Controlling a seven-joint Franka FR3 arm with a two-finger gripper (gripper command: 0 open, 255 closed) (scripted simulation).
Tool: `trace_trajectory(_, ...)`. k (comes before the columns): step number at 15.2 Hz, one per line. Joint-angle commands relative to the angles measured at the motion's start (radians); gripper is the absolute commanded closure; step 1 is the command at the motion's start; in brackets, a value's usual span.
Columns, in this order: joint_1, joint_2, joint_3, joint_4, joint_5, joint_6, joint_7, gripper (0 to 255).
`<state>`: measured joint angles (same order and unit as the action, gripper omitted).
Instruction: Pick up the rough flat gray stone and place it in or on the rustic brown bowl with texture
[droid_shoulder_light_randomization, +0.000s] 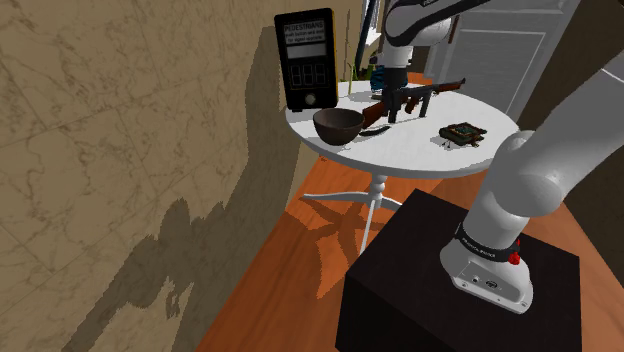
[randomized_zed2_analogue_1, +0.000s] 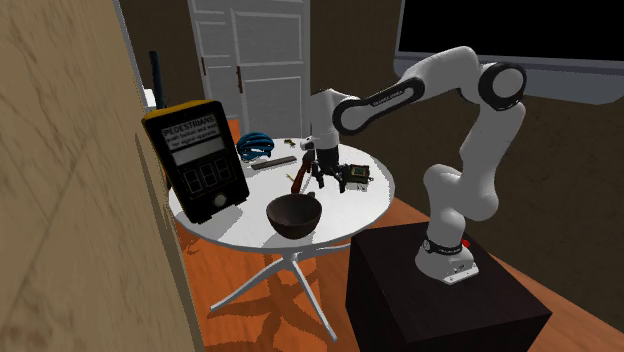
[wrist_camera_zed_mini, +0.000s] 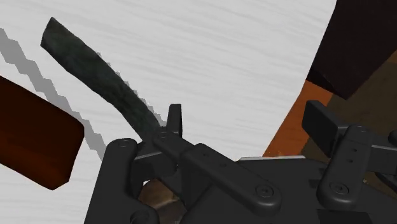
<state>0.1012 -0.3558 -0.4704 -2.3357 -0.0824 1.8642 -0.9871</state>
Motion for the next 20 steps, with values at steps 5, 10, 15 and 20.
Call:
trace_trajectory(5,0.062,0.256,-0.108,0.151,0.114,0.099,-0.385,0)
trace_trajectory(10,0.063,0.403,-0.123,0.24,0.213,0.134,-0.584,0)
trace_trajectory(15,0.064,0.427,-0.119,0.194,0.233,0.198,-0.598,0)
trace_trajectory(20,0.064,0.436,-0.117,0.181,0.24,0.218,-0.603,0)
